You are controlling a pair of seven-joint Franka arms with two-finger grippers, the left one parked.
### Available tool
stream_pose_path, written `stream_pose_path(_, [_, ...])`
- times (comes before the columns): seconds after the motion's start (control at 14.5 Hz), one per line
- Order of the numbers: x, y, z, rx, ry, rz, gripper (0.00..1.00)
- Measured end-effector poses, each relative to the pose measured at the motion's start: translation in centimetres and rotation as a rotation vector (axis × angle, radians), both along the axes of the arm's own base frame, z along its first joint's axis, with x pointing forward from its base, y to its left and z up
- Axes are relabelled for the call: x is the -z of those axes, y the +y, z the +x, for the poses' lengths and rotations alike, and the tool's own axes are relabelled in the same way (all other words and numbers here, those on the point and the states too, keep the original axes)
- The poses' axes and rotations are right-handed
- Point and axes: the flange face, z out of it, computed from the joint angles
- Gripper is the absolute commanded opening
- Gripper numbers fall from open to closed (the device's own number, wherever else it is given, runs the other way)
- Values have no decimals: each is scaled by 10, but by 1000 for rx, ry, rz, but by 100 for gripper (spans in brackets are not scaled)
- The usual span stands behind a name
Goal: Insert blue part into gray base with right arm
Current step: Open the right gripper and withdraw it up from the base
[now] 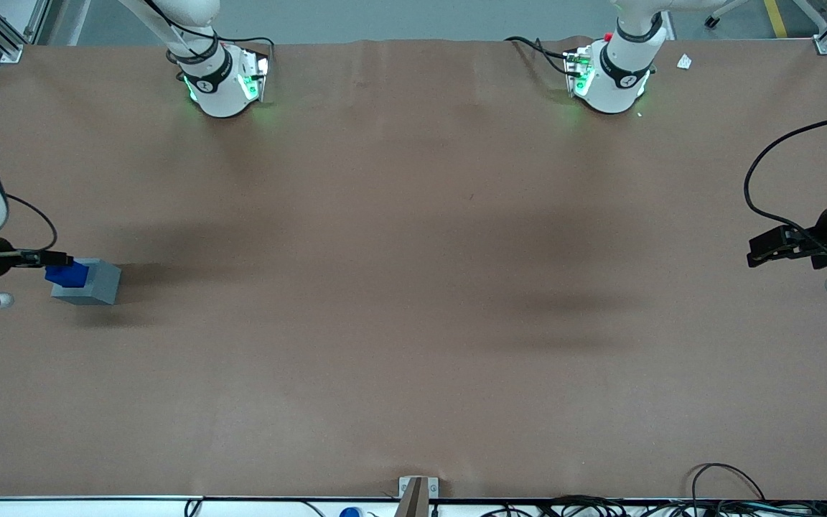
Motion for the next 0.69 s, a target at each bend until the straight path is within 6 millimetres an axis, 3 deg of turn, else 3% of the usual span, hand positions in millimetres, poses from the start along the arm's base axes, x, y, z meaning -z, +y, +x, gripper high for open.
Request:
stream_pose_path(0.34, [-148,38,-6,-41,-129,-1,100])
stream_pose_path(0.55, [-209,65,-16,-70,-131,15,100])
stream_pose_path(0.69, [-232,96,-15,-61,-121,11,100])
